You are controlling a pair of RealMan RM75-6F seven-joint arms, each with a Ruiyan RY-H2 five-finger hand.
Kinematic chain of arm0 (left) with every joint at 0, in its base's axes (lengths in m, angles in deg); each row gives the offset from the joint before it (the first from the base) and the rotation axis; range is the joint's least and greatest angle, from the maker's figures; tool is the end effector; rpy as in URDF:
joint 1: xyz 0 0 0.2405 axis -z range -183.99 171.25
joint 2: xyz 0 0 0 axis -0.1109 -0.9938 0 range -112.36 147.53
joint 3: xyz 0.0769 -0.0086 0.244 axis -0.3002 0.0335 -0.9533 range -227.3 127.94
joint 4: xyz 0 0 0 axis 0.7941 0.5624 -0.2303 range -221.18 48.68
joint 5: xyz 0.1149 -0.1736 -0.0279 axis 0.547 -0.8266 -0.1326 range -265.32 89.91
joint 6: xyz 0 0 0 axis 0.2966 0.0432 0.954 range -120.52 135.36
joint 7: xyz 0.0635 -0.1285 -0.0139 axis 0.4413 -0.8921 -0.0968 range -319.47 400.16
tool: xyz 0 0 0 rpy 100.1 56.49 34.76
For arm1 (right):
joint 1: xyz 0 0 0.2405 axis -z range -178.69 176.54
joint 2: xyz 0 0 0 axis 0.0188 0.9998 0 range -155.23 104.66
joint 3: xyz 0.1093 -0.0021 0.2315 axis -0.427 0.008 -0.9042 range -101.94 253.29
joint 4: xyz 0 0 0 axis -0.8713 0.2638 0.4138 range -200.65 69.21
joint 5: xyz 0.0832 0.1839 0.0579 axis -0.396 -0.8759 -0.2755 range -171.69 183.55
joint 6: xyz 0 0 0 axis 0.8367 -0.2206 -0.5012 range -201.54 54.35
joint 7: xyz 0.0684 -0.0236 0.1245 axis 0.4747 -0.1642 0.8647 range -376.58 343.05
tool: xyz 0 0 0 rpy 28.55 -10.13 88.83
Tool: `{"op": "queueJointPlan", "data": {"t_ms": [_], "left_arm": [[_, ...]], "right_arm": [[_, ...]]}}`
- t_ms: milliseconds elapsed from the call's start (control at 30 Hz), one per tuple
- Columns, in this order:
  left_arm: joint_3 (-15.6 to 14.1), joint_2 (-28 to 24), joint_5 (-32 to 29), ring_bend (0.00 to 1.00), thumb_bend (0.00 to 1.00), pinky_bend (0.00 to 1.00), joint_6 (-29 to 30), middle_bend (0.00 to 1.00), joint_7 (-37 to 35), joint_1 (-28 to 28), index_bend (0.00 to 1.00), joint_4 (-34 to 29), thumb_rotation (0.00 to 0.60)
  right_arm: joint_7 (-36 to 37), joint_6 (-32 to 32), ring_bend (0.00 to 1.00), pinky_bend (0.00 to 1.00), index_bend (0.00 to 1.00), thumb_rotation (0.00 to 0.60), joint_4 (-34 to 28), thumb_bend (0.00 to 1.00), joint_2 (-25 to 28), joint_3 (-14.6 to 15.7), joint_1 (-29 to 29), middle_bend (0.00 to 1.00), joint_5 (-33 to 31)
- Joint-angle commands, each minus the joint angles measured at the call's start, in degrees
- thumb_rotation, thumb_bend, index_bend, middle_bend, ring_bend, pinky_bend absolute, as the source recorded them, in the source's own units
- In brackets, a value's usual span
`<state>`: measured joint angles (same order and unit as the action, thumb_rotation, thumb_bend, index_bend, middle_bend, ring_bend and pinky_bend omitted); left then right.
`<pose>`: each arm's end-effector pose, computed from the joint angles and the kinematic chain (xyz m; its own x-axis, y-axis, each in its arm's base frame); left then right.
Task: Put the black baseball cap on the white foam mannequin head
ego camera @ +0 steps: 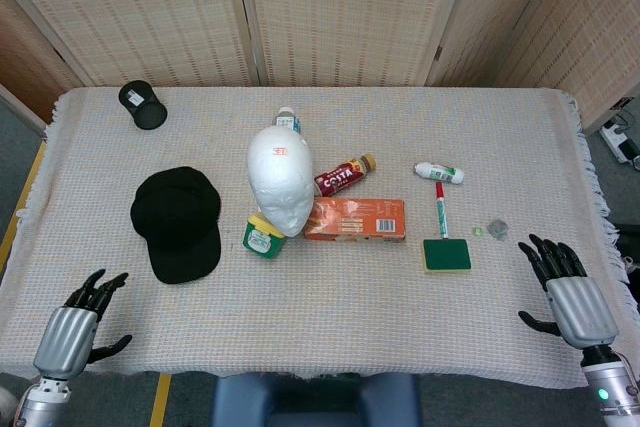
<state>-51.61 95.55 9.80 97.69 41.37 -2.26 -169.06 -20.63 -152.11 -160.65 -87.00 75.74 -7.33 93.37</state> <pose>-0.2920 0.1570 0.0854 0.3463 0.0015 0.9381 0.9190 -0.2013 -0.3389 -0.3085 -0.1754 0.1450 0.4606 -0.1534 0.8743 -0.8875 -0.0658 0.4560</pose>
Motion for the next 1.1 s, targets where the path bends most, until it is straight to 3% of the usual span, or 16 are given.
{"op": "queueJointPlan", "data": {"t_ms": [33,167,267,467,833,1100], "left_arm": [[0.82,9.67,2.94,0.57,0.06,0.74,3.67,0.76,-5.53,0.91,0.39,7.64,0.600],[1.86,14.87,3.83,0.85,0.08,0.94,3.16,0.97,-5.20,2.92,0.50,13.11,0.600],[3.07,18.73,4.11,0.99,0.10,1.00,3.29,1.00,-4.69,4.51,0.54,18.43,0.600],[4.32,23.81,3.57,1.00,0.13,1.00,3.14,1.00,-6.28,6.56,0.55,26.45,0.600],[6.03,39.59,1.42,1.00,0.17,1.00,4.62,1.00,-9.90,11.13,0.48,53.96,0.600],[6.32,44.48,-1.18,1.00,0.24,1.00,3.17,1.00,-13.06,13.06,0.45,65.78,0.600]], "right_arm": [[-0.38,-0.10,0.00,0.00,0.00,0.600,-0.05,0.09,-0.14,0.02,0.04,0.00,0.00],[-0.52,-0.08,0.00,0.00,0.00,0.600,0.12,0.09,-0.23,-0.16,0.05,0.00,-0.44],[0.06,-0.02,0.00,0.00,0.00,0.600,0.11,0.09,-0.10,-0.33,0.03,0.00,-0.78],[0.30,-0.58,0.00,0.00,0.00,0.600,0.30,0.09,0.02,-0.57,0.17,0.00,-0.83],[0.05,-0.28,0.00,0.00,0.00,0.600,0.96,0.09,-0.03,-1.69,0.01,0.00,-3.01],[0.04,0.00,0.00,0.00,0.00,0.600,1.08,0.09,0.17,-1.98,-0.06,0.00,-3.78]]}}
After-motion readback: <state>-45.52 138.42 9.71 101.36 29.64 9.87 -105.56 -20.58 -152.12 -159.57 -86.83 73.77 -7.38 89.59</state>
